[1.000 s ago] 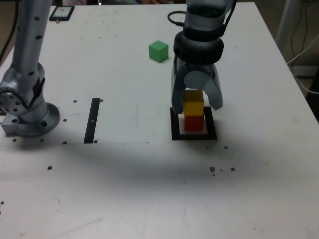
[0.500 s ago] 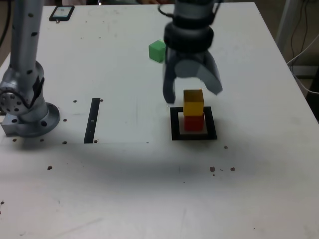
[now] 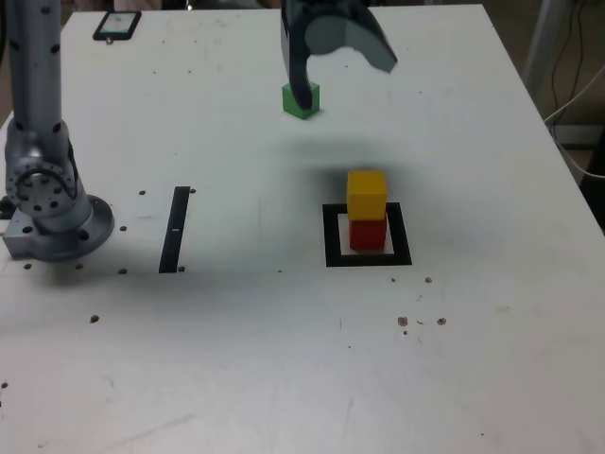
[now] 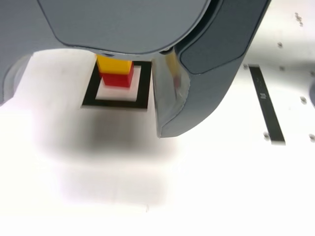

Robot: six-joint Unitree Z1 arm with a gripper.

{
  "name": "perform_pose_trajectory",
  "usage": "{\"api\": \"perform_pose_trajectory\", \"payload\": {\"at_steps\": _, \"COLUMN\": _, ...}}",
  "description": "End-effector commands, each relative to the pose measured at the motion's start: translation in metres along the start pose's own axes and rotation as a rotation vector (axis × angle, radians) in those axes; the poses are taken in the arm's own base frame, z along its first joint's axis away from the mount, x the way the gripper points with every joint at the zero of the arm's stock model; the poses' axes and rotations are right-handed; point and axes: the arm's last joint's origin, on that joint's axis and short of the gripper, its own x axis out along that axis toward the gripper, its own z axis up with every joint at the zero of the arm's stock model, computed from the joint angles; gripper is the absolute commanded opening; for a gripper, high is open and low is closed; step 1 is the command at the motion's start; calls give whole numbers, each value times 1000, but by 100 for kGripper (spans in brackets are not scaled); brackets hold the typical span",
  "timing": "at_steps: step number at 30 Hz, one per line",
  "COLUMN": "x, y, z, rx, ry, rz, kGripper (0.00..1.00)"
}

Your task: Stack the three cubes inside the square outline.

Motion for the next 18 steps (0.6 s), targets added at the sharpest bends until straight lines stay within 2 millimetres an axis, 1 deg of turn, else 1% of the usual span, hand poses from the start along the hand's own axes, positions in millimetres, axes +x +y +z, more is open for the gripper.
{"api": "perform_pose_trajectory", "payload": {"at_steps": 1, "x": 7, "y": 36, "z": -1, "rx": -60, "ry": 23, "rz": 10, "kGripper": 100}}
{"api": "perform_pose_trajectory", "payload": {"at_steps": 3, "x": 15, "y": 55, "z": -2, "rx": -94, "ry": 47, "rz": 15, "kGripper": 100}}
{"api": "perform_pose_trajectory", "payload": {"at_steps": 6, "x": 29, "y": 80, "z": -2, "rx": -145, "ry": 89, "rz": 16, "kGripper": 99}}
{"api": "perform_pose_trajectory", "payload": {"at_steps": 10, "x": 46, "y": 104, "z": -2, "rx": -202, "ry": 131, "rz": 8, "kGripper": 99}}
{"api": "perform_pose_trajectory", "payload": {"at_steps": 14, "x": 55, "y": 118, "z": -3, "rx": -231, "ry": 158, "rz": 21, "kGripper": 100}}
{"api": "perform_pose_trajectory", "payload": {"at_steps": 18, "x": 64, "y": 122, "z": -1, "rx": -230, "ry": 189, "rz": 32, "kGripper": 99}}
